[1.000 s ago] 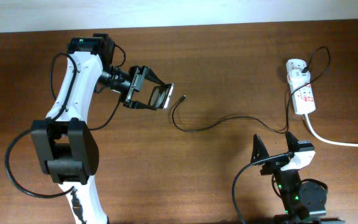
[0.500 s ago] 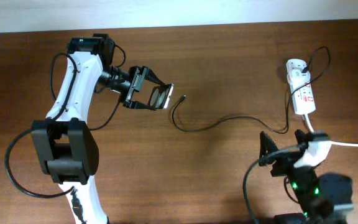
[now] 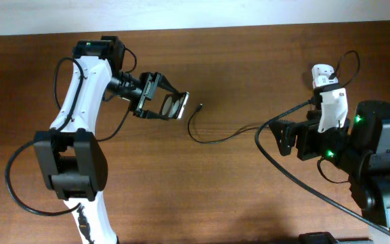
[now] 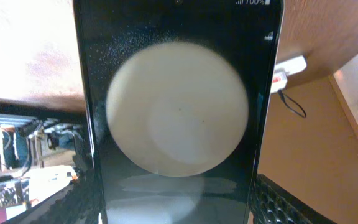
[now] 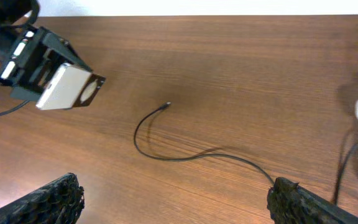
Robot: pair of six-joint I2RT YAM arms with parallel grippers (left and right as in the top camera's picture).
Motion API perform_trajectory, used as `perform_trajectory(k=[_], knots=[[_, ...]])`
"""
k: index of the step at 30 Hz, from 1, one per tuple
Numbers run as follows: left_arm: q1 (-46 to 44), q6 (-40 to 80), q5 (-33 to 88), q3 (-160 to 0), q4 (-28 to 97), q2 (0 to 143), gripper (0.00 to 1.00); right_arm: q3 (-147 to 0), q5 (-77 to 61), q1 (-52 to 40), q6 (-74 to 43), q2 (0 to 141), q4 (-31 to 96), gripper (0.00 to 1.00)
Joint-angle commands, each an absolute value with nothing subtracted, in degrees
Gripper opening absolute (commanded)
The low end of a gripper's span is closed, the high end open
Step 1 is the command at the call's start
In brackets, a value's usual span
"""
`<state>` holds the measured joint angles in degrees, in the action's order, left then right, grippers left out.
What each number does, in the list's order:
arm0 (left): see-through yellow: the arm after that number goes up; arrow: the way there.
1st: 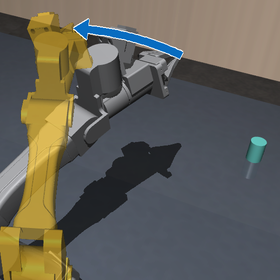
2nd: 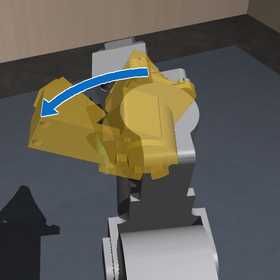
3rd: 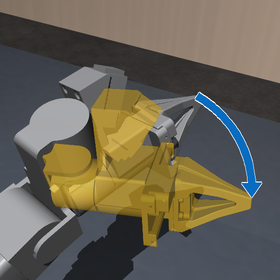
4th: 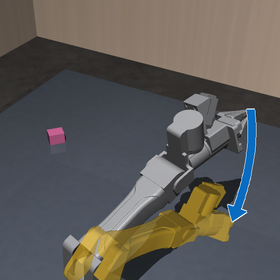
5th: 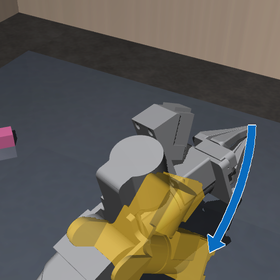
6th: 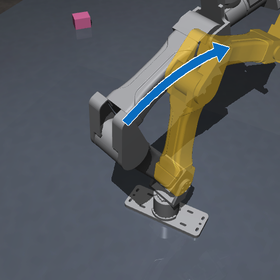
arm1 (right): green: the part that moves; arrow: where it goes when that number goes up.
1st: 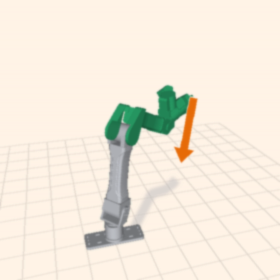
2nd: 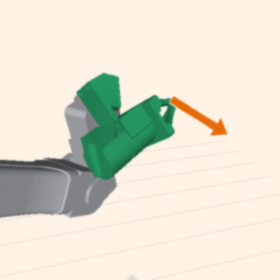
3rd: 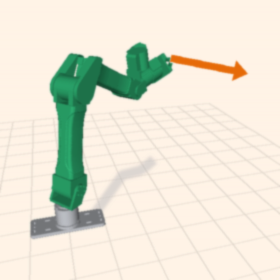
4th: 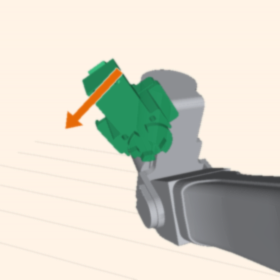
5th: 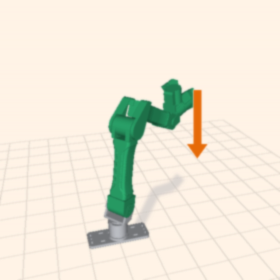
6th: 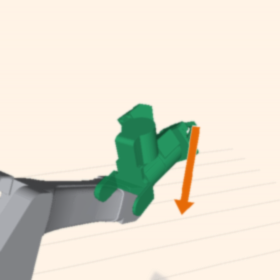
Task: Plug charger to phone and switch on socket
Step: 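Move the right gripper toward the phone held by the left gripper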
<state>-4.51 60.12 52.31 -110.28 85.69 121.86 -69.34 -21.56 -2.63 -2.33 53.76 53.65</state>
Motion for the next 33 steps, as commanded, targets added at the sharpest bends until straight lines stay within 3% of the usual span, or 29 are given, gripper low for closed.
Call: perform_trajectory(k=[1,12,18,24,33], knots=[[-4.2,60.9,48.0,-111.6,85.6,122.1,0.00,-70.5,-26.9,-3.0,-2.0,54.4,53.8,0.99],[-4.8,61.7,31.2,-112.2,84.7,122.1,0.00,-70.4,-34.1,-3.0,-5.2,65.2,53.4,0.99],[-10.2,63.8,21.5,-119.8,84.7,122.1,0.00,-70.4,-36.9,-3.0,-5.5,71.7,53.8,0.99],[-13.9,70.1,18.4,-122.0,84.7,122.1,0.00,-70.4,-36.9,-4.3,-15.9,75.2,50.8,1.00],[-16.1,74.0,18.4,-122.0,84.1,122.1,0.00,-70.4,-33.9,-17.1,-31.4,86.7,36.8,0.87]])
